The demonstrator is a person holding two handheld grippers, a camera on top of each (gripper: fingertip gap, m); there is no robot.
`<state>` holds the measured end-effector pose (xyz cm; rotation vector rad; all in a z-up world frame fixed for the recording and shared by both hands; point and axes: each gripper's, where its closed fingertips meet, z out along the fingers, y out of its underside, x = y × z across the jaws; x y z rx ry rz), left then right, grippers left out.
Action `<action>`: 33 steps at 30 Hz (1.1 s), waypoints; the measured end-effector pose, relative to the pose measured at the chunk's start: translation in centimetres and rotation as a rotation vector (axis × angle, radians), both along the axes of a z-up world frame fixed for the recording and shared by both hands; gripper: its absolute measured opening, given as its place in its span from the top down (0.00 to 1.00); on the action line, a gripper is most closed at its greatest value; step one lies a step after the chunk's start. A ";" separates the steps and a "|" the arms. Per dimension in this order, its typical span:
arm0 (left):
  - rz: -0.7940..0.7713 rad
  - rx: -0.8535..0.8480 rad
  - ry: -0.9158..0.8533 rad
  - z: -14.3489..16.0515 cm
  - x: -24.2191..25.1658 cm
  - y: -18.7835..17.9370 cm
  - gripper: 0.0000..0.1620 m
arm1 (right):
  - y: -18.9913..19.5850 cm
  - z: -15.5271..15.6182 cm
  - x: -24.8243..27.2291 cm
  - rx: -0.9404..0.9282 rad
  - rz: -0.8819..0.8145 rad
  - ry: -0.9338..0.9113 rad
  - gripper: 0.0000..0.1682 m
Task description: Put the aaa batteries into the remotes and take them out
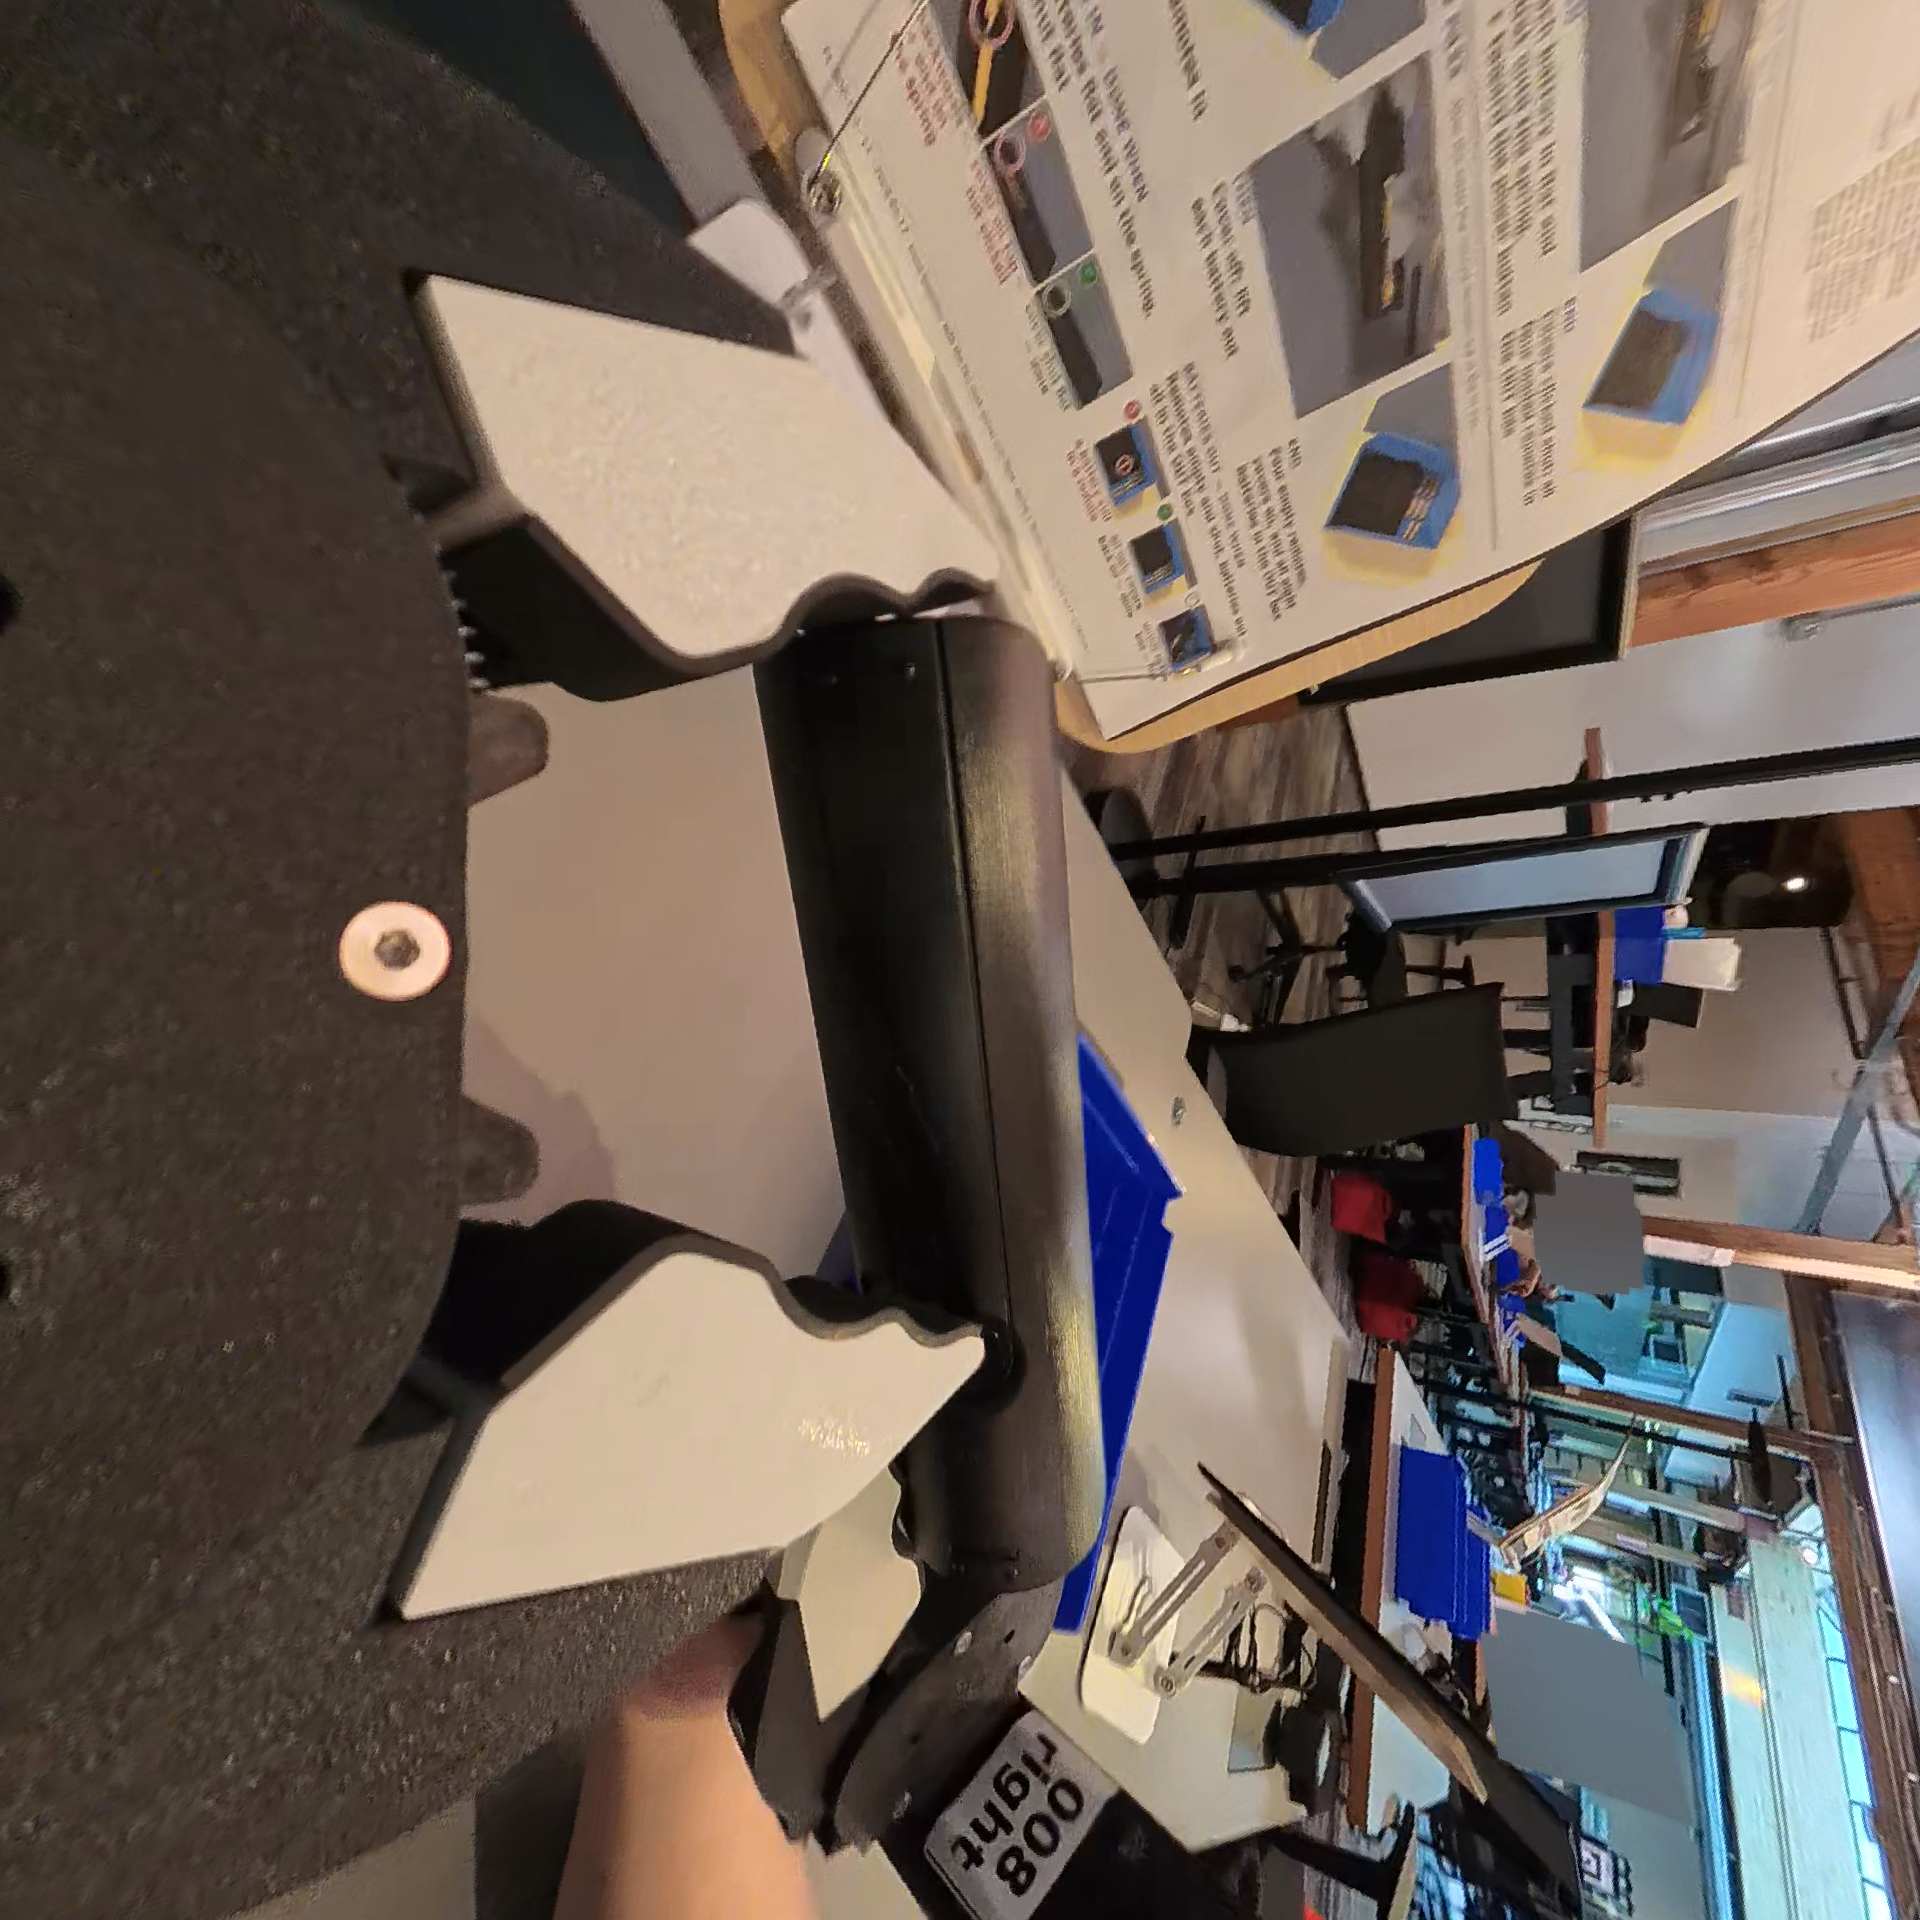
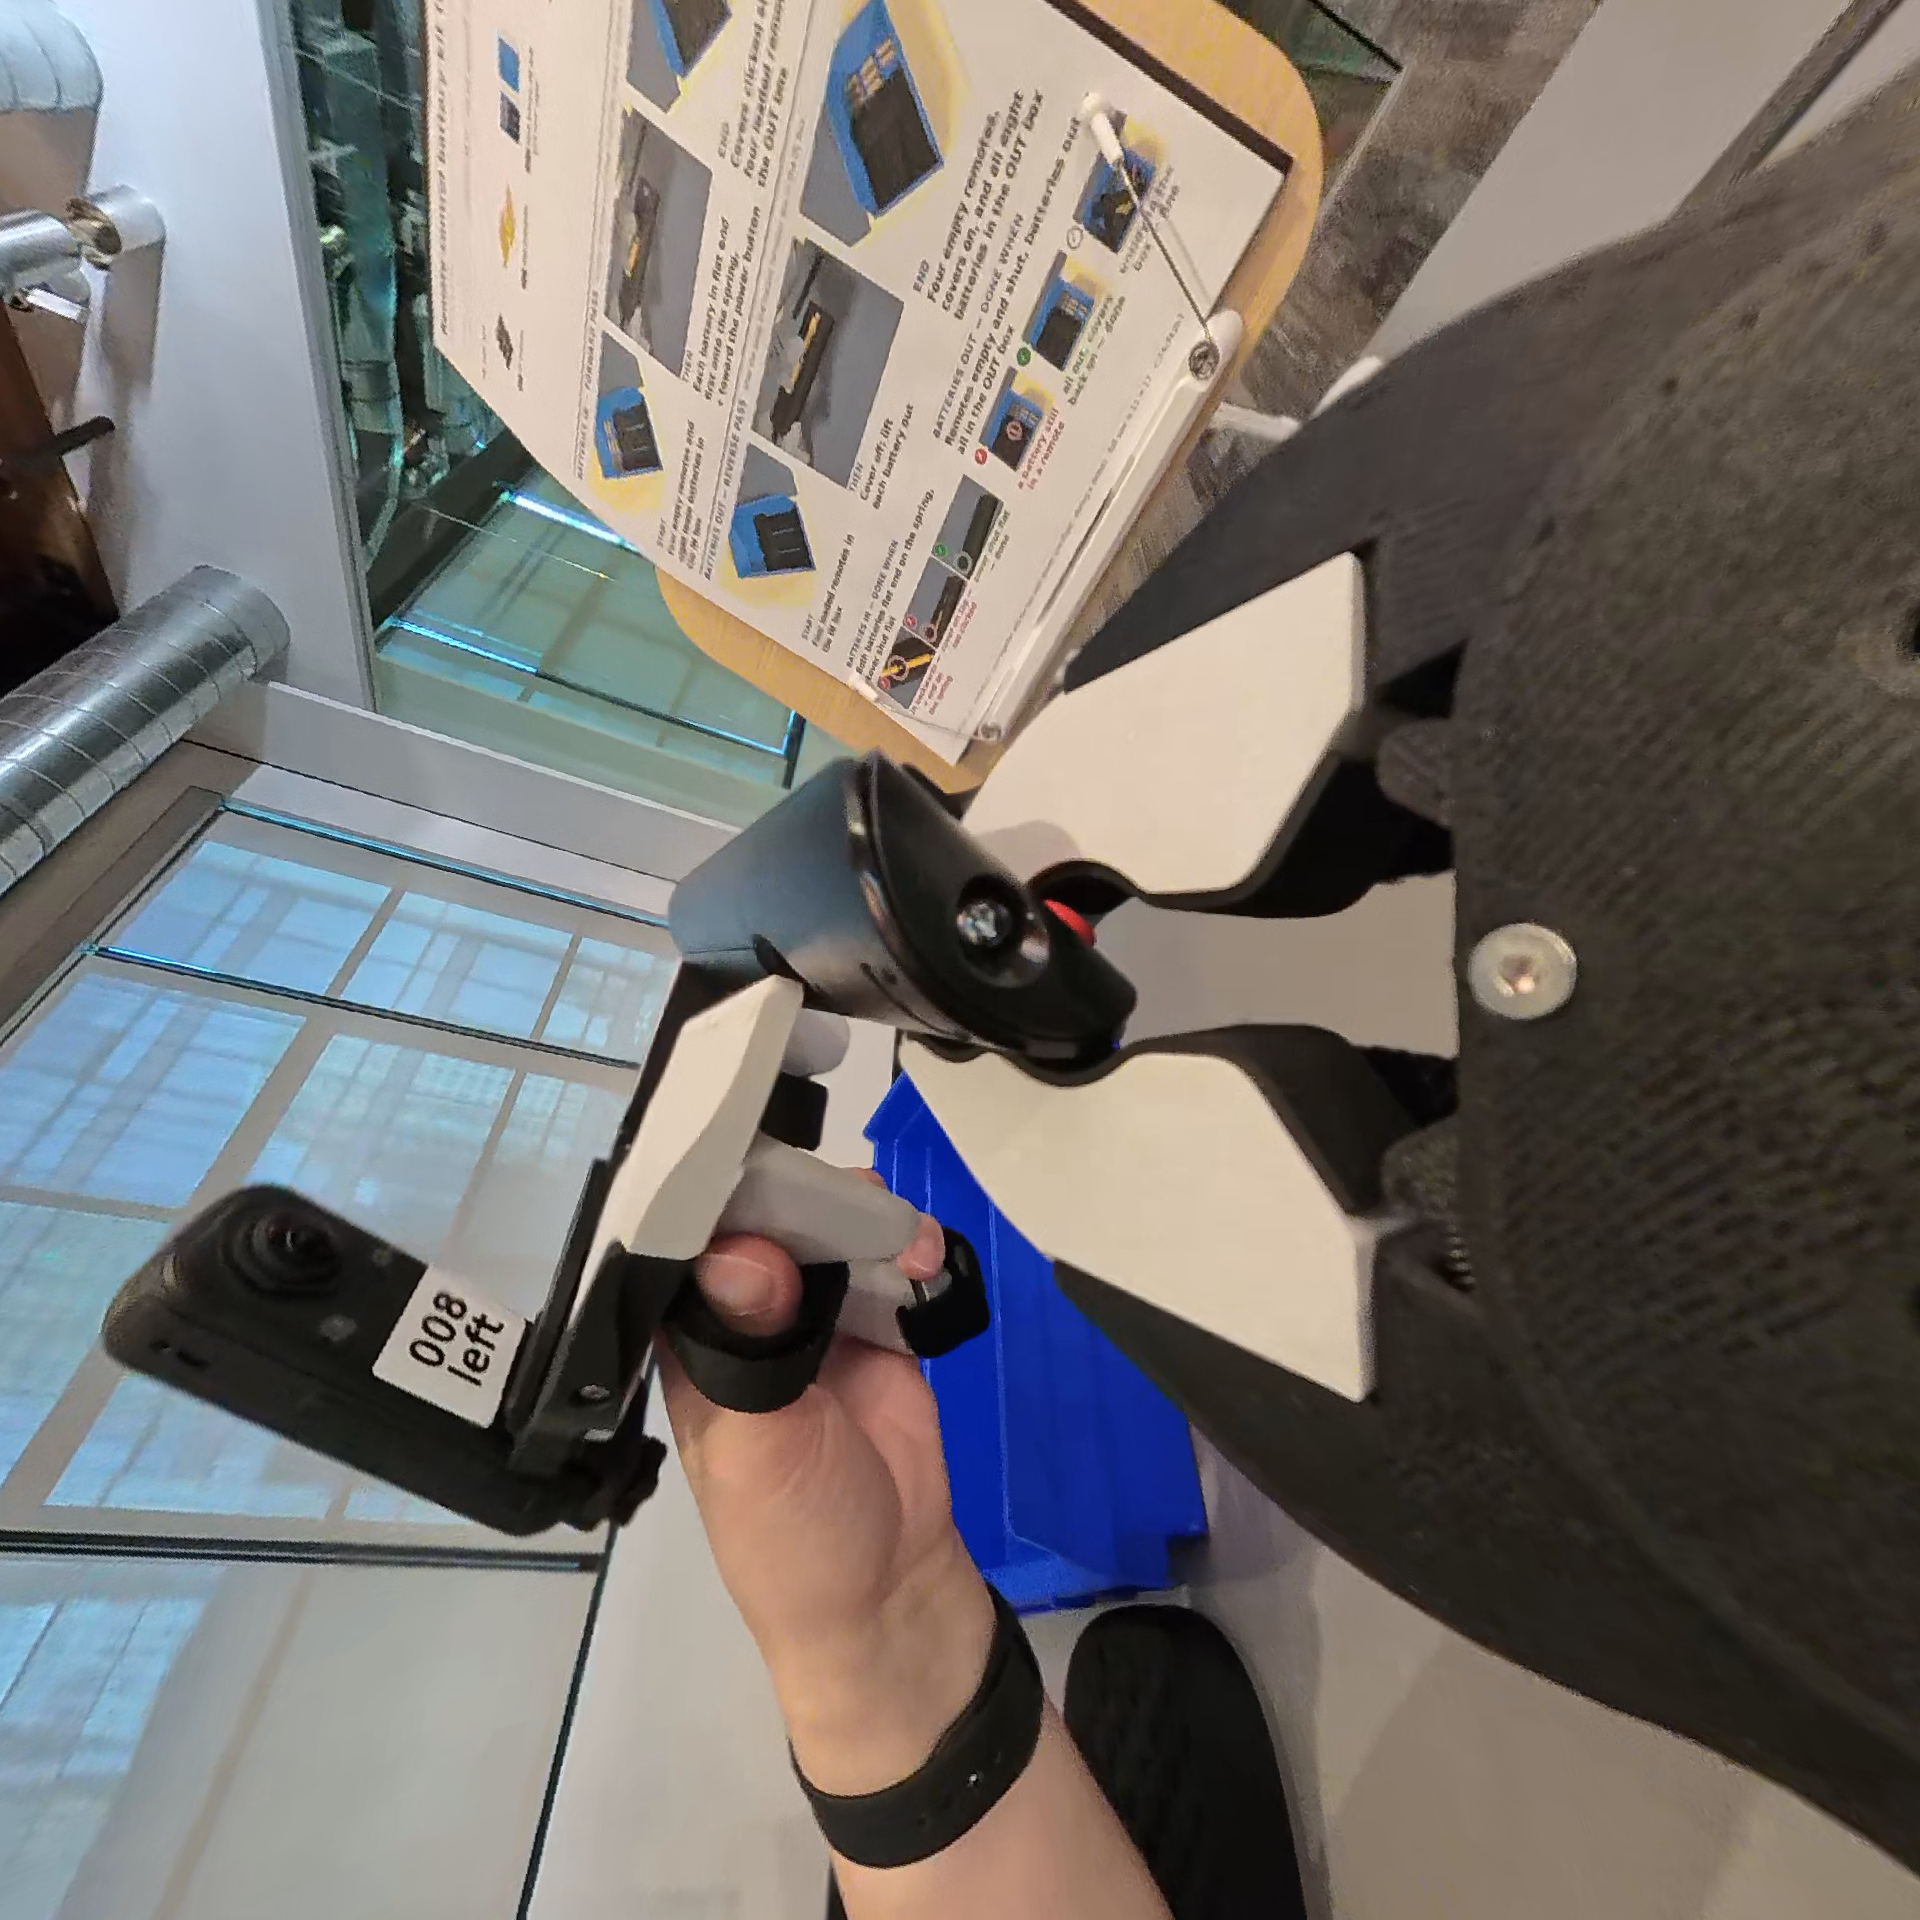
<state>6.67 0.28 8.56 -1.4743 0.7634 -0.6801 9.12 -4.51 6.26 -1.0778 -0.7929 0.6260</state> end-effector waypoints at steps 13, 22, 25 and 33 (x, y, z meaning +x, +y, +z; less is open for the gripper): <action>0.046 0.076 0.051 0.4 -0.4 0.1 0.25 | -0.3 0.1 -0.9 -0.247 0.215 0.103 0.81; 0.055 0.123 0.041 1.3 -0.6 -0.6 0.33 | 0.1 0.2 -0.2 -0.233 0.166 0.078 0.88; 0.077 0.104 0.028 1.1 -0.5 -0.5 0.30 | 0.1 0.1 -0.2 -0.207 0.146 0.068 0.88; 0.109 0.095 0.026 0.7 0.2 -0.4 0.20 | -0.1 0.2 0.1 -0.105 0.063 0.040 0.89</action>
